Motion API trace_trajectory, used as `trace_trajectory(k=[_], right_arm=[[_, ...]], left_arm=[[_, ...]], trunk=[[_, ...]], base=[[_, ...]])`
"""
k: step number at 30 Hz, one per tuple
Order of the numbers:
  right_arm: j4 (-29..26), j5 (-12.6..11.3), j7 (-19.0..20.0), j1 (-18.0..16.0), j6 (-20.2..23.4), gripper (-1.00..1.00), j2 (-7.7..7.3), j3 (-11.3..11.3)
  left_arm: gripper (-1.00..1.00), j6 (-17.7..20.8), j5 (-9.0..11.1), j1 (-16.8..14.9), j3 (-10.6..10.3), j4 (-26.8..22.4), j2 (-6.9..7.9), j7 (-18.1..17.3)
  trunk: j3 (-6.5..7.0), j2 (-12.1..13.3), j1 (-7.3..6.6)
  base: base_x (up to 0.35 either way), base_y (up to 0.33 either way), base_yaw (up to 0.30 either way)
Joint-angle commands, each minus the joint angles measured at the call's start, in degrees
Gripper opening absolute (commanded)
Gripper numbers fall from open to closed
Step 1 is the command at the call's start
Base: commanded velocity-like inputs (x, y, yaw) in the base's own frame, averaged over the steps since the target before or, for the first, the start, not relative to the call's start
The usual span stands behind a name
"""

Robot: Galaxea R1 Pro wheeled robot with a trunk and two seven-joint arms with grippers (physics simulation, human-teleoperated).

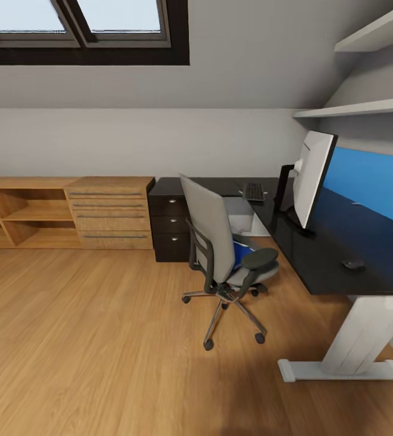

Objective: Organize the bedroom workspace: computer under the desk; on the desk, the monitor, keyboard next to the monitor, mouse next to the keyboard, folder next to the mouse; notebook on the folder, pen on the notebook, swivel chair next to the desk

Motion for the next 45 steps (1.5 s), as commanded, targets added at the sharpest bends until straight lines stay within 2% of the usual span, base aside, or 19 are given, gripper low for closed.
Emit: trace_trajectory(k=[1, 3, 6, 8, 9, 10, 12, 13, 15, 17, 18, 19, 22, 23, 26, 30, 35, 39, 45], right_arm=[[0.0, 0.2, -0.3, 0.0, -0.1, 1.0, 0.0, -0.1], [-1.7, -0.8, -0.8, -0.6, 0.3, 1.0, -0.2, -0.5], [-4.3, -3.0, -2.5, -2.9, 2.4, 1.0, -0.6, -0.9], [-5.6, -5.3, -4.0, -5.3, 5.5, 1.0, -1.15, -1.2], [-6.4, -9.1, -5.3, -10.6, 10.7, 1.0, -2.21, -1.3], [-6.4, -10.1, -5.6, -13.1, 12.1, 1.0, -2.59, -1.3], [-6.4, -11.3, -5.8, -17.0, 13.3, 1.0, -3.27, -1.4], [-6.3, -11.6, -5.9, -18.2, 13.7, 1.0, -3.5, -1.4], [-4.8, -14.0, -6.0, -24.1, 16.2, 1.0, -4.84, -1.4], [-4.2, -15.3, -6.0, -26.2, 17.1, 1.0, -5.3, -1.4], [-3.2, -18.0, -6.0, -28.9, 18.3, 1.0, -5.85, -1.3], [-3.1, -18.2, -6.0, -29.1, 18.3, 1.0, -5.85, -1.3], [-2.7, -18.6, -5.9, -29.4, 18.4, 1.0, -5.81, -1.2], [-1.8, -18.9, -5.9, -29.7, 18.3, 1.0, -5.78, -1.3], [-1.5, -18.9, -6.0, -29.7, 18.2, 1.0, -5.79, -1.3], [-1.2, -19.0, -6.1, -29.8, 18.2, 1.0, -5.78, -1.3], [-0.8, -18.9, -6.0, -29.8, 18.1, 1.0, -5.49, -1.2], [-0.5, -18.7, -5.9, -29.8, 18.0, 1.0, -4.36, -1.1], [-0.3, -18.5, -5.8, -29.7, 17.7, 1.0, -3.66, -1.0]], left_arm=[[1.0, -0.2, 0.3, 0.0, -0.5, -0.2, -0.02, 0.5], [1.0, 0.2, 0.3, 0.0, -0.6, -3.9, -0.55, 0.5], [1.0, 3.8, 0.3, 0.0, -0.5, -10.7, -1.13, 0.9], [1.0, 10.5, 0.3, 0.0, -0.6, -16.8, -1.48, 2.3], [1.0, 25.9, 0.3, -0.9, -0.5, -28.8, -1.82, 6.5], [1.0, 31.5, 0.4, -2.1, -0.5, -32.5, -2.05, 7.7], [1.0, 37.1, 0.4, -5.3, -0.5, -35.9, -2.84, 8.8], [1.0, 38.4, 0.4, -6.5, -0.5, -36.5, -3.2, 9.1], [1.0, 41.4, 0.4, -12.9, -0.5, -37.8, -5.37, 9.7], [1.0, 42.2, 0.4, -14.8, -0.6, -38.3, -6.2, 9.7], [1.0, 43.3, 0.5, -17.4, -0.5, -39.7, -7.07, 9.7], [1.0, 43.3, 0.5, -17.6, -0.5, -39.8, -7.12, 9.7], [1.0, 43.4, 0.5, -18.0, -0.6, -40.0, -7.02, 9.7], [1.0, 43.5, 0.5, -18.2, -0.7, -40.1, -5.67, 9.6], [1.0, 43.5, 0.6, -18.3, -0.9, -40.1, -4.68, 9.5], [1.0, 43.4, 0.6, -18.3, -3.0, -40.1, -3.84, 9.5], [1.0, 43.1, 0.6, -18.3, -4.7, -39.0, -3.57, 9.4], [1.0, 42.9, 0.6, -18.3, -6.2, -38.1, -3.57, 9.5], [1.0, 42.8, 0.6, -18.3, -7.9, -37.2, -3.55, 9.5]], trunk=[[-0.05, 0.0, 0.0], [-0.05, 0.0, 0.0], [-0.05, 0.0, 0.0], [-0.05, 0.0, 0.0], [-0.05, 0.0, 0.0], [-0.05, 0.0, 0.0], [-0.05, 0.0, 0.0], [-0.05, 0.0, 0.0], [-0.05, 0.0, 0.0], [-0.05, 0.0, 0.0], [-0.05, 0.0, 0.0], [-0.05, 0.0, 0.0], [-0.05, 0.0, 0.0], [-0.05, 0.0, 0.0], [-0.05, 0.0, 0.0], [-0.05, 0.0, 0.0], [-0.05, 0.0, 0.0], [-0.05, 0.0, 0.0], [-0.05, 0.0, 0.0]], base=[[0.023, 0.0, 0.0], [0.011, 0.0, 0.0], [0.005, 0.0, 0.0], [0.002, 0.0, 0.0], [0.0, 0.0, 0.0], [0.0, 0.0, 0.0], [0.0, 0.0, 0.0], [0.0, 0.0, 0.0], [0.0, 0.0, 0.0], [0.0, 0.0, 0.0], [0.0, 0.0, 0.0], [0.0, 0.0, 0.0], [0.0, 0.0, 0.0], [0.0, 0.0, 0.0], [0.0, 0.0, 0.0], [0.0, 0.0, 0.0], [0.0, 0.0, 0.0], [0.0, 0.0, 0.0], [0.0, 0.0, 0.0]])
